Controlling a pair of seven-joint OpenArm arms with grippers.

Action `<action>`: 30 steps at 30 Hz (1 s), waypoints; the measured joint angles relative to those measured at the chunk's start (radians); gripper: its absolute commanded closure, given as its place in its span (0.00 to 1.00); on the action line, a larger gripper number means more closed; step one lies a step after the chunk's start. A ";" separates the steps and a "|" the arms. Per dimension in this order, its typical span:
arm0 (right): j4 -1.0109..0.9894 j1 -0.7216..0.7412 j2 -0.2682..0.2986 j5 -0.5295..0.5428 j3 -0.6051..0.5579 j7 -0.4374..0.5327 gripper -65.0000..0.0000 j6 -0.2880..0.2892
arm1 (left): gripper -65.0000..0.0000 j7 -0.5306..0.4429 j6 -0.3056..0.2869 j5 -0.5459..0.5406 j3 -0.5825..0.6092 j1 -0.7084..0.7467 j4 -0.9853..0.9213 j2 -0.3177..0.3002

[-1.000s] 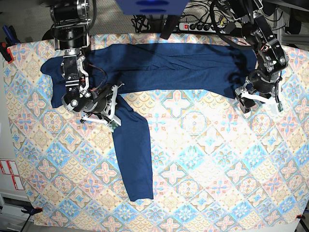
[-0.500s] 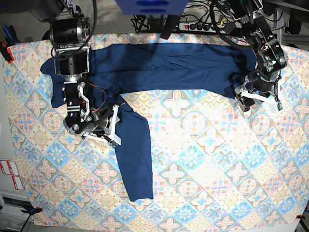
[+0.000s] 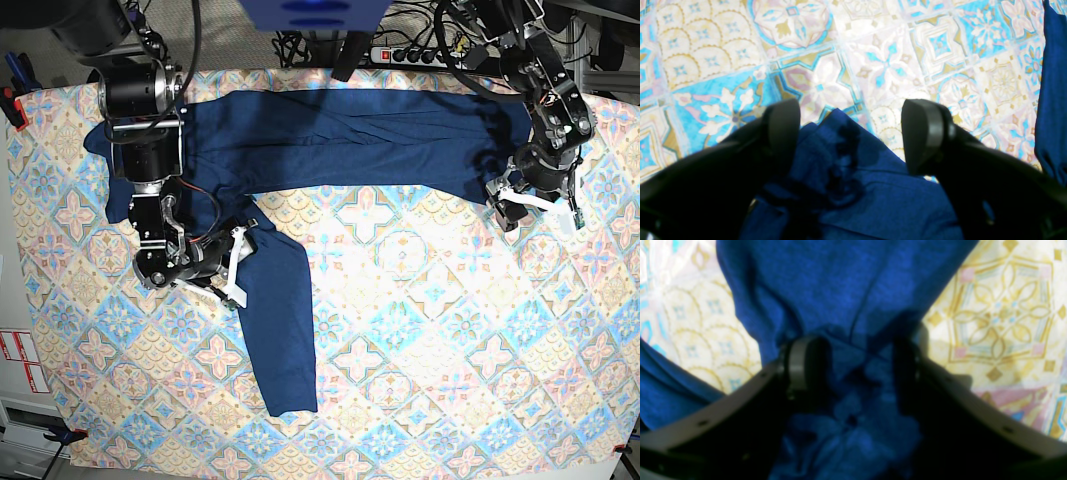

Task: Fold the T-shirt properly
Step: 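Drag the sleeve with the right gripper up onto the folded band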

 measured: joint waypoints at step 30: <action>0.562 -0.267 -0.003 0.213 -0.007 -0.124 1.00 0.000 | 0.30 0.000 0.002 0.000 0.000 -0.003 0.000 0.000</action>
